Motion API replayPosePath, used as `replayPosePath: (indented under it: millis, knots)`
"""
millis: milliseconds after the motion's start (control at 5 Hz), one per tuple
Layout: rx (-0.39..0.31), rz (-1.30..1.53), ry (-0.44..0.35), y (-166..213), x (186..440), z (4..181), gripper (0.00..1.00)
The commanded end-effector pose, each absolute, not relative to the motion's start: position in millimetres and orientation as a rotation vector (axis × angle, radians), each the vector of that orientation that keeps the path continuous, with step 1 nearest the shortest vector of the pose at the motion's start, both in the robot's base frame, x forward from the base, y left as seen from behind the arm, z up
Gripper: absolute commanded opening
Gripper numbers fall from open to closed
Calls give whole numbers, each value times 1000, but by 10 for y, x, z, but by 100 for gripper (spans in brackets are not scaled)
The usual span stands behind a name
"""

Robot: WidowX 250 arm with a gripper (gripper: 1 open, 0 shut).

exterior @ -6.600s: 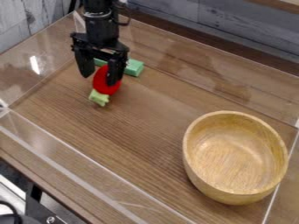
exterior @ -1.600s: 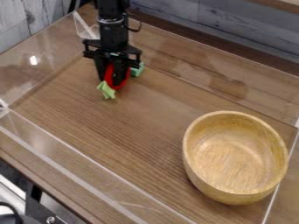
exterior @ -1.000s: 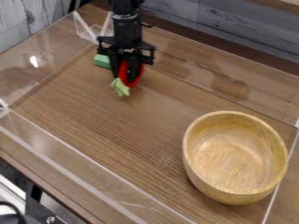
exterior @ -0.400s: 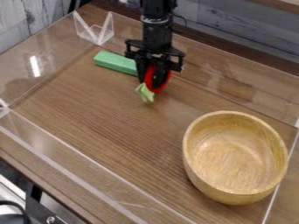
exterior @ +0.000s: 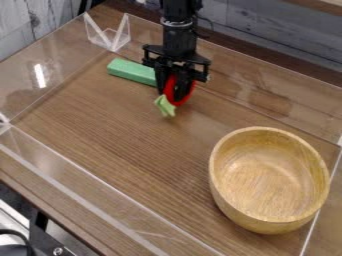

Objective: Move the red object to the right side of the table

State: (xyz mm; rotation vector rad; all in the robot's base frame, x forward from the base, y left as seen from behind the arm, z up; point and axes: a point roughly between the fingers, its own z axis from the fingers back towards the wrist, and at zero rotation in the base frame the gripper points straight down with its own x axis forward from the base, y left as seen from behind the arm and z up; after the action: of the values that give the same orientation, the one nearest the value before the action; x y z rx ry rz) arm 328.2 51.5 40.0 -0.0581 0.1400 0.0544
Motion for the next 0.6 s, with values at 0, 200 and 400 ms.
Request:
replayPosePath:
  millis: [0, 200, 400]
  knots:
    - [-39, 44, 64, 588, 3334, 638, 0]
    - [-38, 36, 62, 595, 3313, 660, 0]
    - [-40, 23, 58, 579, 3292, 696, 0]
